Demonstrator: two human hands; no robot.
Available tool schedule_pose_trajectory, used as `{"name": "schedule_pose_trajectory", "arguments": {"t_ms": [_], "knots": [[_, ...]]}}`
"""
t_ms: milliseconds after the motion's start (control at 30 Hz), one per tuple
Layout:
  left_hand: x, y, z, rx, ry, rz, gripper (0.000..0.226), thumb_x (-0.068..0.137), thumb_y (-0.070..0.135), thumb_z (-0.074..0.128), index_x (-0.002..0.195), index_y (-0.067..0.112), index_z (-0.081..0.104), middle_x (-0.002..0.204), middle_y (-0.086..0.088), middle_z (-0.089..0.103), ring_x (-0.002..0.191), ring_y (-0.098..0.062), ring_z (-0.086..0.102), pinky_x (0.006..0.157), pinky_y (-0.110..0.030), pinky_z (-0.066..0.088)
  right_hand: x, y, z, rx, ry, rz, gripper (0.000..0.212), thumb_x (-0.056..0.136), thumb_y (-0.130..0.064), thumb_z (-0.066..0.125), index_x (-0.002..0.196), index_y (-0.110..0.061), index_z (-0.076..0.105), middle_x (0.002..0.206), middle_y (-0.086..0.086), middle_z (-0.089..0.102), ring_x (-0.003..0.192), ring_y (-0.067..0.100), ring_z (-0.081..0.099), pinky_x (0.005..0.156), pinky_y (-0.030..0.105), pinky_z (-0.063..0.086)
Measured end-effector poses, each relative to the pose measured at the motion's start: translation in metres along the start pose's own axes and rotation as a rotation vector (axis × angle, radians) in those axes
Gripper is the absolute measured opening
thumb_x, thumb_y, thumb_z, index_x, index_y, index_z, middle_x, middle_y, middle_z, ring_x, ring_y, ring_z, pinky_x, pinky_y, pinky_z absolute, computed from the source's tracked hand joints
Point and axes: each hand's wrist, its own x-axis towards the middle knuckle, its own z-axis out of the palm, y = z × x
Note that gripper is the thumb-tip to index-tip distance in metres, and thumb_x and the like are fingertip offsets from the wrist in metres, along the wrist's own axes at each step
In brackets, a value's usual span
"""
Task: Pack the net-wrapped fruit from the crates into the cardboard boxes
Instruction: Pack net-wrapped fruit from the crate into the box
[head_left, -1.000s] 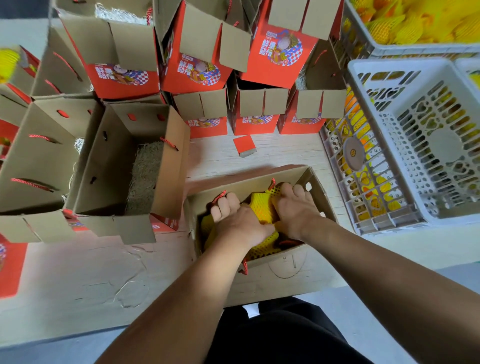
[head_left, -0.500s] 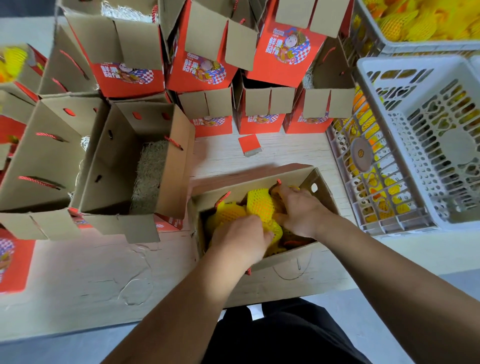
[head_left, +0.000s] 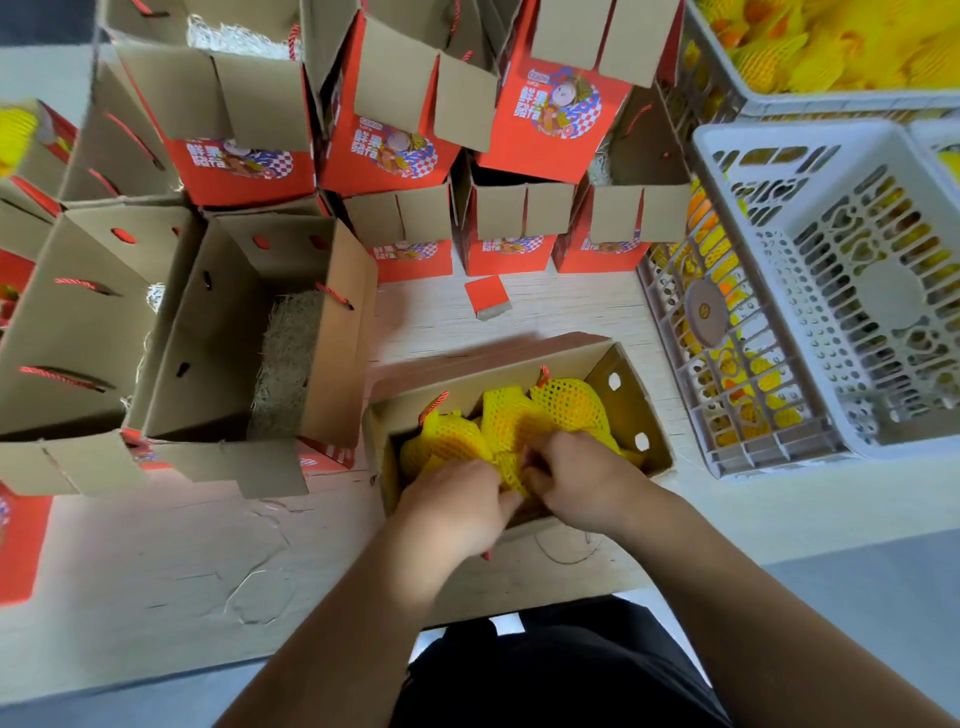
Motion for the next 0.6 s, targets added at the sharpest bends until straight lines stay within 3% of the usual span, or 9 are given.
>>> {"name": "schedule_pose_trajectory", "arguments": {"t_ms": [133,233,300,433,533,600], "knots": [[0.001,0.001,-0.008,0.016,-0.012,-0.029,0.031,0.105,0.045,0.048,0.107,0.021,0.068,0.102,-0.004,0.069,0.099,-0.028,0.065,0.086,-0.04,0.055,-0.007,0.006,-0.01,0.104,0.086,-0.093,0.014,0.099,-0.029,0.057,0.107,-0.025,0.068,0.093,-0.003,0.072,0.088,0.02,0.067,0.077,0.032,0.052],[0.007,0.027,-0.016,-0.07,0.182,0.075,0.02,0.102,0.042,0.048,0.101,0.029,0.063,0.092,0.005,0.069,0.087,-0.02,0.066,0.076,-0.04,0.056,-0.023,0.023,-0.026,0.25,0.291,-0.154,0.01,0.098,-0.025,0.059,0.103,-0.027,0.066,0.086,-0.007,0.071,0.08,0.012,0.067,0.076,0.039,0.055],[0.018,0.058,-0.019,-0.226,0.307,0.191,0.012,0.102,0.036,0.05,0.103,0.033,0.062,0.094,0.01,0.07,0.081,-0.011,0.064,0.071,-0.037,0.054,-0.031,0.04,-0.042,0.33,0.415,-0.163,0.012,0.097,-0.019,0.058,0.102,-0.025,0.067,0.082,-0.006,0.07,0.074,0.012,0.066,0.071,0.038,0.055],[0.061,0.137,-0.019,-0.468,0.427,0.324,0.019,0.101,0.03,0.051,0.114,0.028,0.065,0.106,0.011,0.071,0.093,-0.008,0.065,0.079,-0.033,0.051,-0.039,0.084,-0.091,0.44,0.686,-0.159,0.017,0.098,-0.009,0.055,0.1,-0.02,0.067,0.077,-0.01,0.066,0.069,0.002,0.061,0.063,0.017,0.043],[0.104,0.208,-0.015,-0.558,0.47,0.392,0.021,0.094,0.037,0.048,0.107,0.032,0.063,0.102,0.01,0.072,0.091,-0.009,0.066,0.084,-0.036,0.054,-0.047,0.137,-0.129,0.469,0.822,-0.091,0.019,0.1,-0.006,0.052,0.105,-0.017,0.067,0.079,-0.013,0.065,0.072,-0.005,0.058,0.064,0.013,0.04],[0.137,0.257,-0.014,-0.572,0.427,0.462,0.016,0.093,0.032,0.052,0.103,0.031,0.064,0.1,0.007,0.073,0.093,-0.014,0.069,0.085,-0.039,0.055,-0.052,0.182,-0.152,0.479,0.867,-0.019,0.021,0.101,-0.009,0.051,0.11,-0.02,0.065,0.082,-0.014,0.065,0.073,-0.002,0.059,0.066,0.019,0.043]]}}
